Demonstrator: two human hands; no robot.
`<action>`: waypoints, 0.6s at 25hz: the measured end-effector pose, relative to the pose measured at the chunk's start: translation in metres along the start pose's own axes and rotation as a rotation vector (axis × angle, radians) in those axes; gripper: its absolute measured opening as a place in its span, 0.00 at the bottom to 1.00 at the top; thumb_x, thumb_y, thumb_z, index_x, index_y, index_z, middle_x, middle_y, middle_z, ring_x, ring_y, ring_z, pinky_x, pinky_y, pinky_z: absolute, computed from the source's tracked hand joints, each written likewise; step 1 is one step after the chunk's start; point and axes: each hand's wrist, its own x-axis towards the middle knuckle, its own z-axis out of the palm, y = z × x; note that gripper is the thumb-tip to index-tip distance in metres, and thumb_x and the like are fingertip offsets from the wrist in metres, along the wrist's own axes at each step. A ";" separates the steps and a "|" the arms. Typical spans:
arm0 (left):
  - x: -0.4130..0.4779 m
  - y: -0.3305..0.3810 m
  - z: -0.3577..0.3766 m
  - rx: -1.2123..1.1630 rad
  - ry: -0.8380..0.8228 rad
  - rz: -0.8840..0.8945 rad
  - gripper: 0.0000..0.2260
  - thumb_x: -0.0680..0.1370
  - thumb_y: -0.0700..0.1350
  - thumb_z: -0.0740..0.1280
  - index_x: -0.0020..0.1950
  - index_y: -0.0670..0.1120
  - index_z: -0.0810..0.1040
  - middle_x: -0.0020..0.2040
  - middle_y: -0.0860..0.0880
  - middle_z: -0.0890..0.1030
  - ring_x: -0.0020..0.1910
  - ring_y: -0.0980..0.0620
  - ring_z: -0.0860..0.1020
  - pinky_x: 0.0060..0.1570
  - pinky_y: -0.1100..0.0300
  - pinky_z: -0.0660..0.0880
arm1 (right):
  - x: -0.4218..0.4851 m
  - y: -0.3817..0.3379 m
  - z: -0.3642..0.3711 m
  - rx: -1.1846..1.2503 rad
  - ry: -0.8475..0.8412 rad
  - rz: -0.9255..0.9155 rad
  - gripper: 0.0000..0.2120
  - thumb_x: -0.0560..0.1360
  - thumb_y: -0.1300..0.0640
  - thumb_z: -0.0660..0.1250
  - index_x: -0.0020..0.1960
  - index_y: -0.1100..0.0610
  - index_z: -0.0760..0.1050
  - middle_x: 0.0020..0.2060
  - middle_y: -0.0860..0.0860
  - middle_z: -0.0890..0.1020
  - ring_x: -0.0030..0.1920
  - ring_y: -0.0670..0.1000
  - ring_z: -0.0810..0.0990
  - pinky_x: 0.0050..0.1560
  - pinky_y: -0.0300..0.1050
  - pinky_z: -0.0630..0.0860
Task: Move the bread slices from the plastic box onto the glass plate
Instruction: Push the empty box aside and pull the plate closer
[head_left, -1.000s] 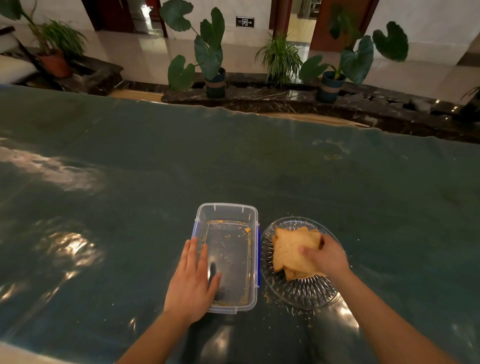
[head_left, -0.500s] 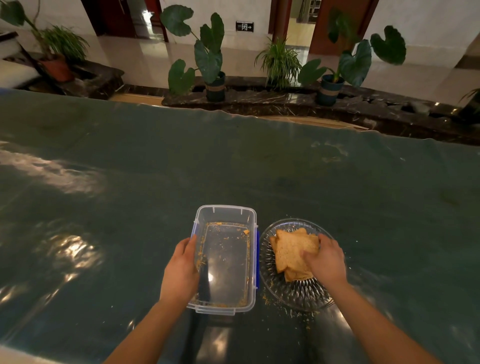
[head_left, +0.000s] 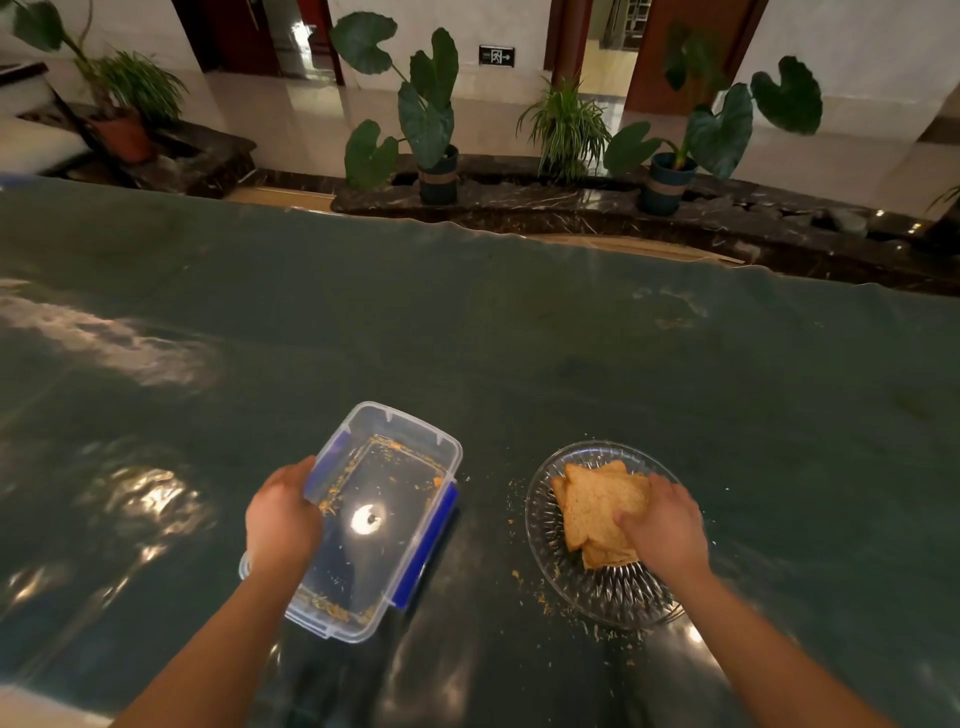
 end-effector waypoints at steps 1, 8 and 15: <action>0.004 -0.004 -0.002 -0.002 0.006 -0.029 0.25 0.63 0.26 0.62 0.54 0.44 0.83 0.46 0.40 0.83 0.41 0.37 0.79 0.38 0.55 0.70 | 0.000 0.000 0.000 -0.011 0.000 0.000 0.35 0.70 0.52 0.74 0.72 0.60 0.64 0.66 0.60 0.72 0.67 0.63 0.69 0.67 0.58 0.68; 0.016 -0.018 -0.002 -0.057 0.075 -0.204 0.16 0.65 0.28 0.62 0.46 0.42 0.82 0.34 0.41 0.79 0.32 0.38 0.74 0.35 0.54 0.70 | 0.000 -0.001 0.003 -0.034 0.010 0.016 0.36 0.71 0.52 0.74 0.73 0.60 0.63 0.68 0.60 0.71 0.69 0.62 0.68 0.68 0.57 0.67; 0.004 -0.008 0.003 -0.074 0.051 -0.209 0.24 0.69 0.31 0.63 0.65 0.42 0.75 0.55 0.35 0.76 0.52 0.33 0.75 0.51 0.43 0.74 | 0.001 0.001 0.000 0.009 -0.002 0.028 0.34 0.69 0.52 0.74 0.71 0.59 0.65 0.66 0.59 0.73 0.67 0.61 0.70 0.66 0.57 0.70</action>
